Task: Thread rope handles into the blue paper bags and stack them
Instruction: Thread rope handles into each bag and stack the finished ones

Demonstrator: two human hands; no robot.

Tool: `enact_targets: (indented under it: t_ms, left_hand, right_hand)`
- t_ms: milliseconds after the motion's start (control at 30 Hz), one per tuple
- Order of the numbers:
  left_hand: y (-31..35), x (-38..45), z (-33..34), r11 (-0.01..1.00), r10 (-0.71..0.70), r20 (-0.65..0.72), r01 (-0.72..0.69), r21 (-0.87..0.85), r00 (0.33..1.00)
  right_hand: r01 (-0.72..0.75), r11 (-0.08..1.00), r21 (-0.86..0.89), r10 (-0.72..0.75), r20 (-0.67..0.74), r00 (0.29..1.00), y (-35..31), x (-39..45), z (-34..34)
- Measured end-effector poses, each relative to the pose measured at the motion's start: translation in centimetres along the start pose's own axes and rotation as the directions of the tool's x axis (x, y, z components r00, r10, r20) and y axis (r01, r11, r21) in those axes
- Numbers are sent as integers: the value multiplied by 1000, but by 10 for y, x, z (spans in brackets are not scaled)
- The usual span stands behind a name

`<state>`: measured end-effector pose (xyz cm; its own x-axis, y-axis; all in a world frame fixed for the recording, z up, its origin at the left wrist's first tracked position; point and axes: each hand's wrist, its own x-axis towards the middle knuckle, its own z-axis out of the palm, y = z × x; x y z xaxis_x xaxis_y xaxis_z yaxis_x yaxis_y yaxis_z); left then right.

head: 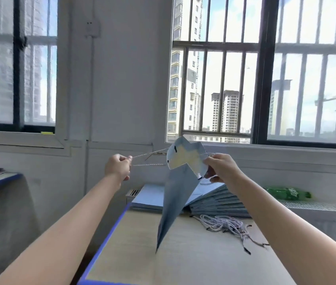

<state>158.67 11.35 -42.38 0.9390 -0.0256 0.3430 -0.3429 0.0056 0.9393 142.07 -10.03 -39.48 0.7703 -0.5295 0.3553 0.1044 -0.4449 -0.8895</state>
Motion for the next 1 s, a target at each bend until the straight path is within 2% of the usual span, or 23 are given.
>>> enact_targets:
  t_ms: [167, 233, 300, 400, 467, 567, 633, 733, 867, 1000]
  left_hand:
    - [-6, 0, 8, 996, 32, -30, -29, 88, 999]
    - [-4, 3, 9, 992, 43, -68, -35, 122, 997]
    - [-6, 5, 4, 986, 32, -100, -15, 165, 995]
    - [-16, 7, -9, 969, 0, -141, 34, 244, 990]
    - [-22, 8, -15, 959, -32, -131, 68, 275, 991]
    - [-31, 6, -17, 940, -83, -91, 109, 324, 992]
    - [-36, 2, -15, 932, -125, -41, 132, 338, 991]
    - [-46, -3, -17, 927, -185, 23, 167, 337, 982]
    - [-51, -7, -25, 905, -255, 30, 228, 360, 966]
    - [-52, -8, -29, 900, -300, 60, 262, 347, 952]
  right_hand:
    - [-14, 988, 151, 16, -8, 1000, 4, 6, -1]
    - [12, 993, 117, -2, -81, 997, 6, 9, -5]
    - [48, 995, -84, -64, -199, 978, 15, 14, -12]
    - [43, 900, -433, -173, -267, 948, 31, 20, -21]
    - [8, 792, -610, -179, -220, 959, 40, 18, -20]
    - [-29, 654, -756, -50, -81, 995, 51, 11, -7]
    - [-52, 651, -757, 83, 2, 997, 60, 7, 4]
    - [-111, 720, -685, 218, 72, 973, 74, 2, 21]
    - [-170, 842, -513, 258, 105, 961, 75, -5, 36]
    - [-189, 856, -481, 269, 103, 958, 78, -5, 47]
